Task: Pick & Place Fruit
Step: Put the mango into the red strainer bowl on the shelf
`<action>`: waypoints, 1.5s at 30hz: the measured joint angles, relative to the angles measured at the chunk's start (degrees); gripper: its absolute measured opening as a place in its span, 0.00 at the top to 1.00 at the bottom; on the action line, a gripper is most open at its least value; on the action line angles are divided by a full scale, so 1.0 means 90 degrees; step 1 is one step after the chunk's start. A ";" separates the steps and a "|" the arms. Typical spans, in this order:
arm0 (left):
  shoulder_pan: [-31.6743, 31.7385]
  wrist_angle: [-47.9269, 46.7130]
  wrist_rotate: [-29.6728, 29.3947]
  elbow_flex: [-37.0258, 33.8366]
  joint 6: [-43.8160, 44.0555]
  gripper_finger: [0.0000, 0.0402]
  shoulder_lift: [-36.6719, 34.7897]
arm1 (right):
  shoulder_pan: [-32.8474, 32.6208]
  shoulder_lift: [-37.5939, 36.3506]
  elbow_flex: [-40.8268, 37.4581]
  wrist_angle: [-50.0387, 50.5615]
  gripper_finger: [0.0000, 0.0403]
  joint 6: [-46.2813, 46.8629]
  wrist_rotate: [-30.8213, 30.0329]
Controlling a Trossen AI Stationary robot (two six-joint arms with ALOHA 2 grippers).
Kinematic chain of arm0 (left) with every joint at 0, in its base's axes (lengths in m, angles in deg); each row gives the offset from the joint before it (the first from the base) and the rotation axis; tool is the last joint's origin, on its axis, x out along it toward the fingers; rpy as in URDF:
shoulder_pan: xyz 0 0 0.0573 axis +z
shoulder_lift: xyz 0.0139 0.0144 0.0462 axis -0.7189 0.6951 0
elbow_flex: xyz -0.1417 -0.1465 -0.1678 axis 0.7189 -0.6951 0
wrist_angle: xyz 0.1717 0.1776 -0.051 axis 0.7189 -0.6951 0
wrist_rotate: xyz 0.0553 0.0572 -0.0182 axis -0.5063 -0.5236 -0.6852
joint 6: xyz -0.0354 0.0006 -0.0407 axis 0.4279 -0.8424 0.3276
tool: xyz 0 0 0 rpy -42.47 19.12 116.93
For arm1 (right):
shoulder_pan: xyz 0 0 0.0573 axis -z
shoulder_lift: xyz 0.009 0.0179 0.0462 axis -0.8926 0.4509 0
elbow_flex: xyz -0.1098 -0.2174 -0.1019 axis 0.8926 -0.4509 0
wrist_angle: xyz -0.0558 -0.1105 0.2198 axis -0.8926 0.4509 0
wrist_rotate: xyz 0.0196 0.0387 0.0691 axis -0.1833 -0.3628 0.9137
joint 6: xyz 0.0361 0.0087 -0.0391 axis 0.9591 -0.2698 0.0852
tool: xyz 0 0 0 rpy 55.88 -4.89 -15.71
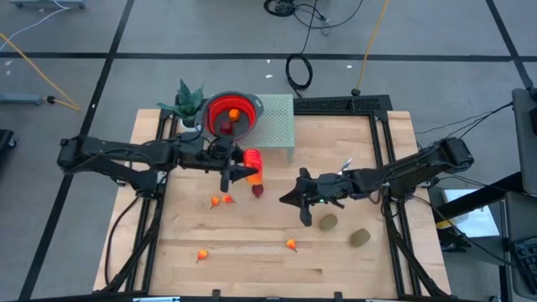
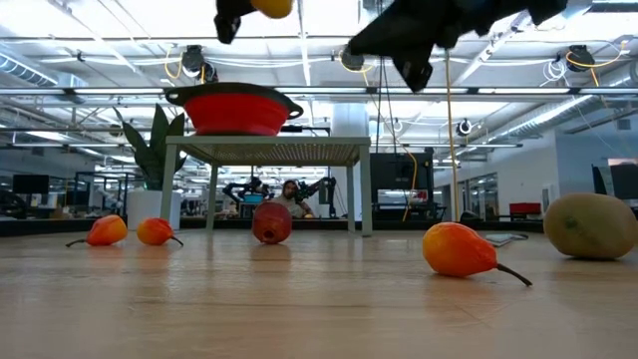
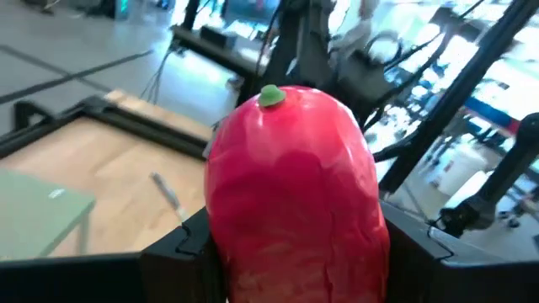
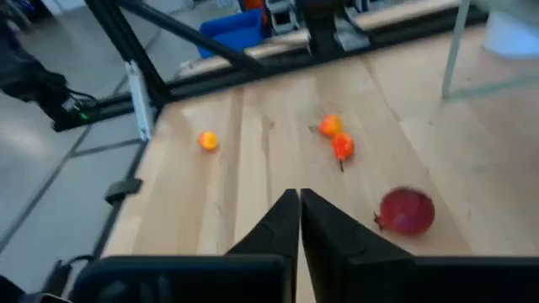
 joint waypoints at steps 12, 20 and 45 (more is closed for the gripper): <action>-0.0216 -0.0933 -0.1761 -0.0001 0.0117 0.49 -0.0764 | 0.0288 -0.2334 -0.1542 -0.0590 0.99 -0.0307 0.1083; -0.0206 -0.0925 -0.3204 -0.0001 0.0703 0.49 -0.0763 | 0.0514 -0.4172 -0.3446 -0.1945 1.00 0.0386 0.1300; -0.0388 -0.1633 -0.4189 0.0529 0.1730 0.48 -0.0463 | 0.1973 -0.6645 -0.4170 0.0499 1.00 0.0350 0.3556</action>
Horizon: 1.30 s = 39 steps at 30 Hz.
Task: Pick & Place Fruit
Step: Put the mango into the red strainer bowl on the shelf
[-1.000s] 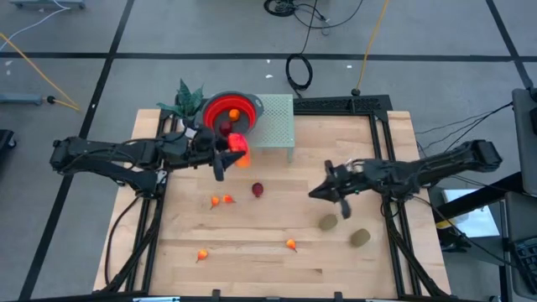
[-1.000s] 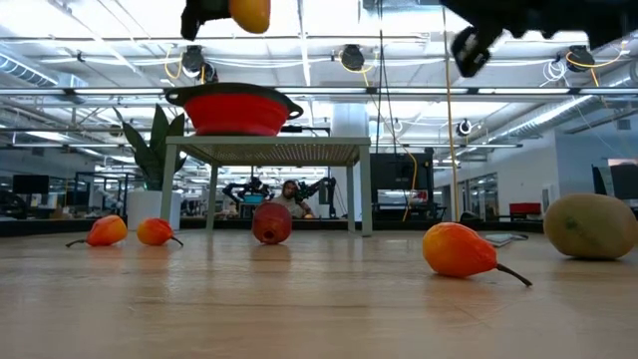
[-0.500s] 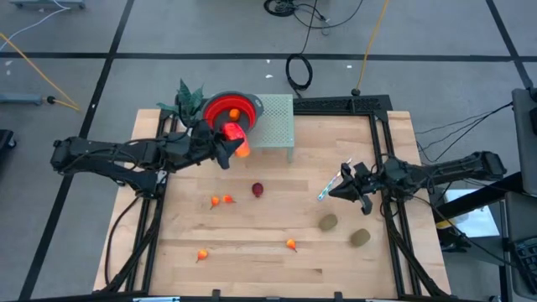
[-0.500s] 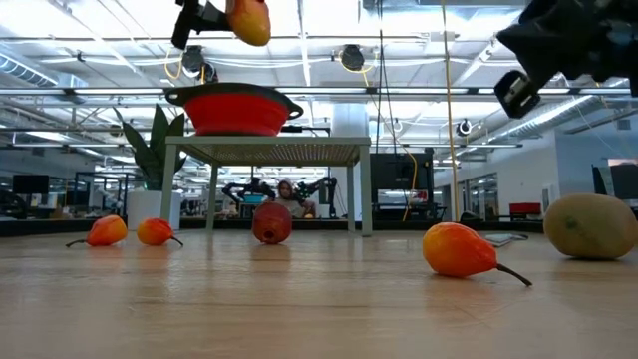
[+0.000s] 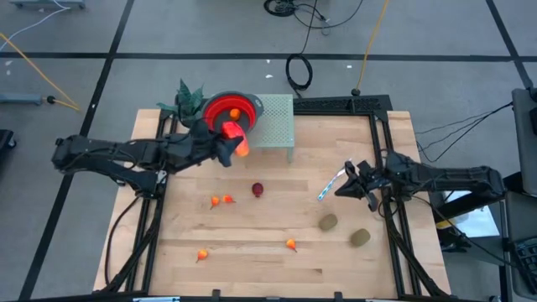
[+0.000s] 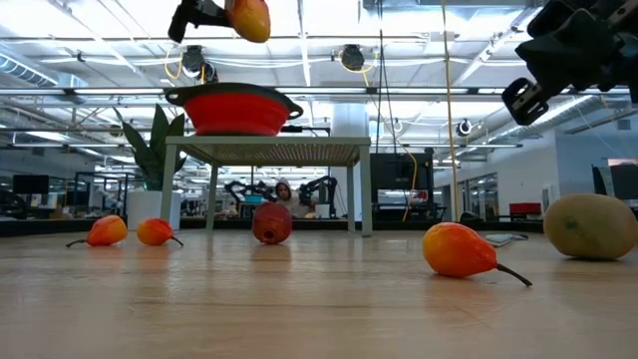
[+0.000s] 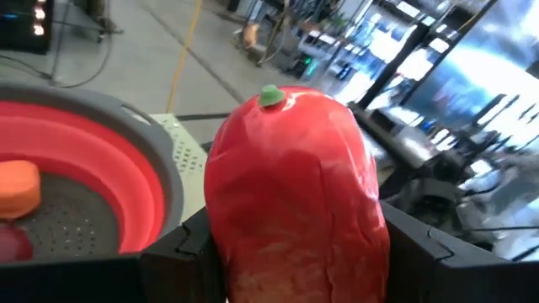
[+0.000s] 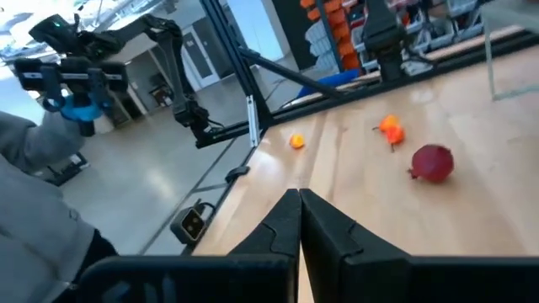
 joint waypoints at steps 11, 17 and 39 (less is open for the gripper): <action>0.0163 -0.3402 -0.0345 0.3040 -0.0493 0.48 0.1799 | 0.0517 -0.0593 0.0002 0.0549 1.00 -0.0667 0.0081; 0.0100 -0.4090 -0.0949 0.4061 -0.2329 0.48 0.2600 | 0.0606 -0.0708 0.0002 0.0545 1.00 -0.1139 0.0083; -0.0532 -0.3604 -0.4532 0.4199 -0.9887 0.48 0.3906 | 0.0625 -0.0706 0.0002 0.0545 1.00 -0.1517 0.0080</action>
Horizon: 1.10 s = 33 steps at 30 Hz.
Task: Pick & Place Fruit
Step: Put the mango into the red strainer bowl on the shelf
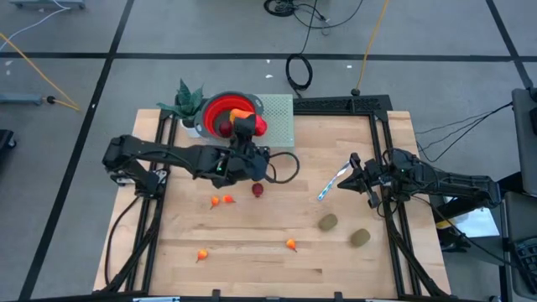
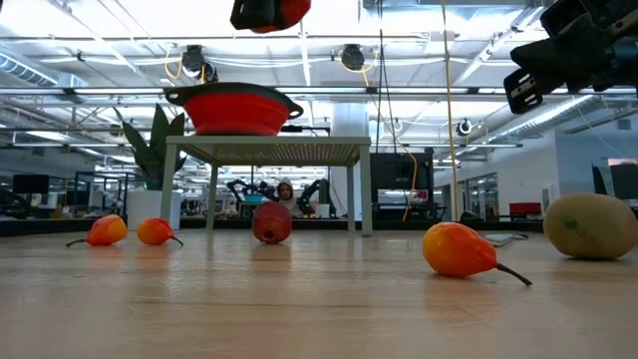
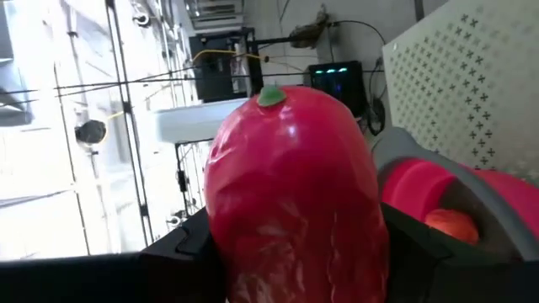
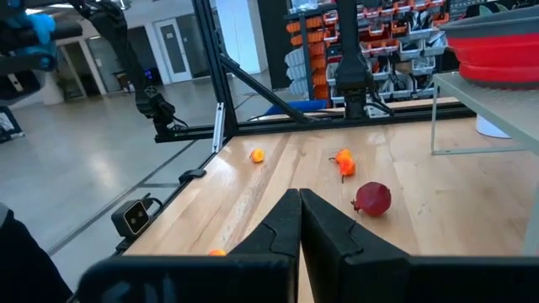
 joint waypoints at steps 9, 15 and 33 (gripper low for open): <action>0.0036 0.0595 -0.0018 0.0000 0.0687 0.48 0.0004 | 0.0000 0.0000 0.0000 -0.0001 1.00 0.0007 0.0000; 0.0354 0.1986 -0.0142 0.0000 0.0678 0.48 -0.0095 | -0.0002 0.0000 0.0000 0.0001 1.00 0.0046 0.0000; 0.1197 0.4314 -0.0919 0.0490 -0.1109 0.48 -0.0261 | -0.0002 0.0000 0.0002 0.0001 1.00 0.0051 0.0002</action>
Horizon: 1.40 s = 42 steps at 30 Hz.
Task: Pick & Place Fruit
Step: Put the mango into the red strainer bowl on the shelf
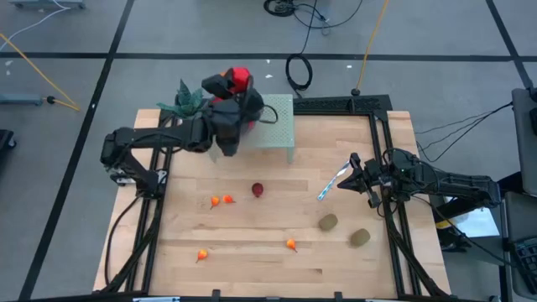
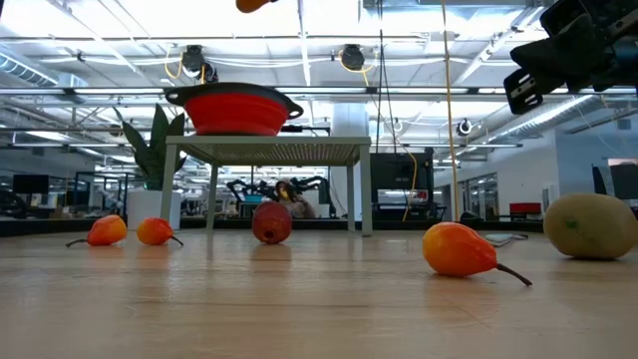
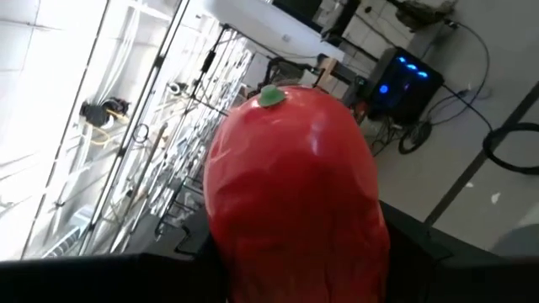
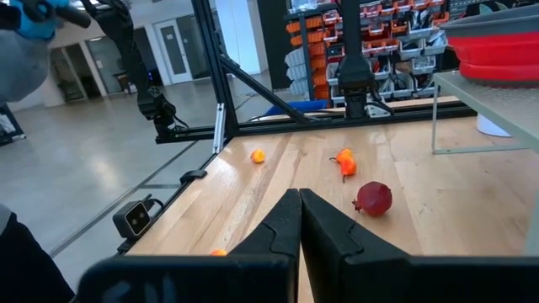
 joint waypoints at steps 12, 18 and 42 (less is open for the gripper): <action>0.0499 -0.0573 0.0943 0.0390 0.0399 0.48 0.0019 | 0.0000 0.0000 0.0000 -0.0002 1.00 0.0000 0.0000; 0.0650 -0.3223 0.2560 0.1110 0.2677 0.48 0.0015 | 0.0000 0.0000 0.0000 -0.0002 1.00 0.0003 0.0000; 0.2618 -0.8002 0.7615 0.1319 0.7633 0.48 0.0022 | 0.0000 0.0000 0.0000 -0.0005 1.00 0.0005 -0.0022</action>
